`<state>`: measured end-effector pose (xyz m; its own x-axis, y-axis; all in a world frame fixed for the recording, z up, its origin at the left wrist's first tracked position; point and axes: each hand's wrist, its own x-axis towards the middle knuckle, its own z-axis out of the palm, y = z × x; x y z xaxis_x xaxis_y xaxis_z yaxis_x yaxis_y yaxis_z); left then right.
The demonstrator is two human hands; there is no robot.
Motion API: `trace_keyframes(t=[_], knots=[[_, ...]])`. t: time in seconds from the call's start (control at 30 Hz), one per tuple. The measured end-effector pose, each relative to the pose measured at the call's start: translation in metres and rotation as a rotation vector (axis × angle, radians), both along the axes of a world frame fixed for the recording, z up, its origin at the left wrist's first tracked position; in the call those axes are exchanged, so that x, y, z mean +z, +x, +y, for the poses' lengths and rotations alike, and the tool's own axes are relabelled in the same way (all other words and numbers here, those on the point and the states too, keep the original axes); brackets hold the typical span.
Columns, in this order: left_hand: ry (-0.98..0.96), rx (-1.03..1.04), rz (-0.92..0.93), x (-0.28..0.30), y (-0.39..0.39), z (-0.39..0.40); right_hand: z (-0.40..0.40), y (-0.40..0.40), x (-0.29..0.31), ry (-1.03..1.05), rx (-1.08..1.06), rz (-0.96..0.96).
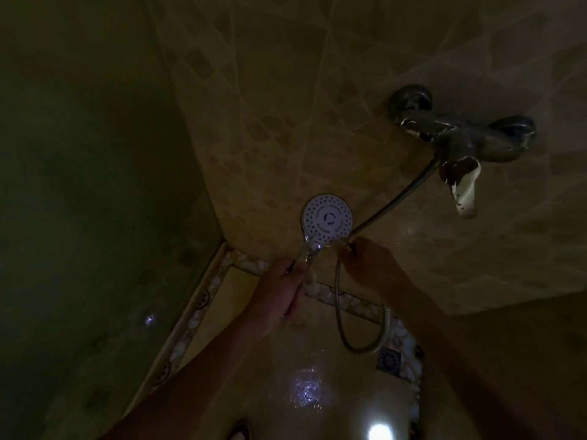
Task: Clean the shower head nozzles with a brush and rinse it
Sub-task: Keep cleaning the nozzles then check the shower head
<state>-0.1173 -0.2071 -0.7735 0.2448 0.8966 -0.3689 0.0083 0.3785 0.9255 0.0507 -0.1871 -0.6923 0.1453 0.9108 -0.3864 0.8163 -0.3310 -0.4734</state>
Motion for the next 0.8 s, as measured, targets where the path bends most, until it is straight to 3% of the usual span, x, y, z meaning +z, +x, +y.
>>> trace_keyframes(t=[0.27,0.47,0.8], knots=[[-0.018,-0.015,0.015,-0.002,-0.003,0.004,0.024,0.010,0.014,0.045,-0.101,0.008],[-0.022,0.020,0.011,-0.002,-0.005,0.009,0.012,-0.002,0.007,-0.038,0.005,-0.048],[-0.016,0.011,0.044,0.003,-0.010,0.013,0.039,0.004,0.011,-0.001,-0.071,-0.077]])
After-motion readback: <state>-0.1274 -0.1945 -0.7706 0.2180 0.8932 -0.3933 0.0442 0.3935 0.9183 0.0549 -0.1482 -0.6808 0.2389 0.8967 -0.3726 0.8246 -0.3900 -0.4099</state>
